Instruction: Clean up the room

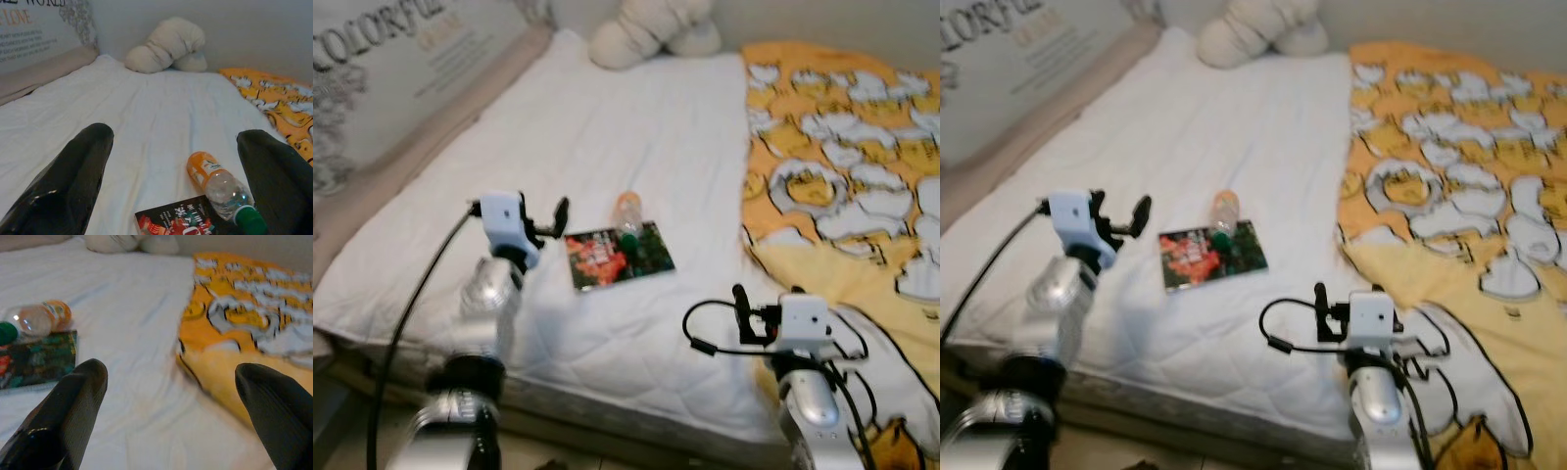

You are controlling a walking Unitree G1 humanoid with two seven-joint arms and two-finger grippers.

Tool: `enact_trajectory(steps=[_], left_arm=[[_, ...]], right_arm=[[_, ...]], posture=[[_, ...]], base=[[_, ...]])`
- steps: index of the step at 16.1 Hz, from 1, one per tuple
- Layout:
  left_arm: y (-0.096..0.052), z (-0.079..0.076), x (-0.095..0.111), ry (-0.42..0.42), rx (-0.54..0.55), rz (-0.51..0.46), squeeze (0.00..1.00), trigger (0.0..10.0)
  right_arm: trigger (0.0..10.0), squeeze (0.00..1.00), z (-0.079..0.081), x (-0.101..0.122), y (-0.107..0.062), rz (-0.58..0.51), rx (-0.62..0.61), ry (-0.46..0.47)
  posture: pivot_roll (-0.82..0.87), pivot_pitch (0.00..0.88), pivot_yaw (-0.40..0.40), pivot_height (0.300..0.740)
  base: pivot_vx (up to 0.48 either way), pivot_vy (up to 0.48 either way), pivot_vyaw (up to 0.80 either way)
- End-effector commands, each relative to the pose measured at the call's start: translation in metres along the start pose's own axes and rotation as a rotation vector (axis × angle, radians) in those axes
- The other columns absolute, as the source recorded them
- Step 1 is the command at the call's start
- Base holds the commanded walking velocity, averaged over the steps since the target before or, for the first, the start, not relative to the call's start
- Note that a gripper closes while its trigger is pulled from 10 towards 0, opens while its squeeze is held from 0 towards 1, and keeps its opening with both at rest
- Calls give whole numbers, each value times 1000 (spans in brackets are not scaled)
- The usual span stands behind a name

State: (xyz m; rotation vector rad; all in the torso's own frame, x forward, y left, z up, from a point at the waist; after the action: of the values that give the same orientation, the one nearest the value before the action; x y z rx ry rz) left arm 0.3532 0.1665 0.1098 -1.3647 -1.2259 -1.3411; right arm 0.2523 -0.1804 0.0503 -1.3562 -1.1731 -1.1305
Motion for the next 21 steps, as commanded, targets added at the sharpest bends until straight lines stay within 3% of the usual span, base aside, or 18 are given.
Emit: enact_trajectory(steps=[1,3,5,9,12,16,18,19,21], left_arm=[[-1,-7,2,12,-28,-7,0,10000],[-5,-27,-13,72,-76,59,0,10000],[-8,-32,-10,68,-118,55,0,10000],[3,-39,3,122,-196,26,0,10000],[8,-42,9,140,-201,15,0,10000],[12,-35,5,143,-127,52,0,10000],[14,-21,3,174,-62,86,0,10000],[21,-5,-3,196,7,154,0,10000],[30,5,-6,191,38,220,0,10000]], right_arm=[[10000,0,-3,2,3,1,5,-11],[10000,0,-7,6,8,-5,39,-45],[10000,0,-11,9,14,-12,26,-50],[10000,0,2,7,14,-11,42,-13],[10000,0,2,5,13,-12,26,7],[10000,0,2,1,11,6,13,8],[10000,0,3,0,10,8,23,4],[10000,0,3,-2,8,15,29,6],[10000,0,5,-4,6,25,46,2]], posture=[[24,0,-43,740],[30,0,-71,740],[33,0,-65,740],[26,0,-31,740],[16,0,-15,740],[11,0,-9,740],[16,0,-15,740],[21,0,-23,740],[20,0,-34,740]], base=[[431,0,0],[0,0,0],[227,0,0],[469,0,-800],[467,0,-727],[0,0,0],[0,0,0],[0,0,0],[0,0,0]])
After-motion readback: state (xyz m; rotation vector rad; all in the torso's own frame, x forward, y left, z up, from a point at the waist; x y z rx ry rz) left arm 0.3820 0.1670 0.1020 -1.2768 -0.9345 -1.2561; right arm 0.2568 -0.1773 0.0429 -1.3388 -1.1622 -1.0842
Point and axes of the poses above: a point about 5 cm out from each wrist's last joint towards the gripper, its own y axis pointing out of the wrist towards the gripper, its own x axis along the axis of the wrist's last joint, z = x × y, the point moved 2 cm from there along y, pointing out of the wrist towards the gripper
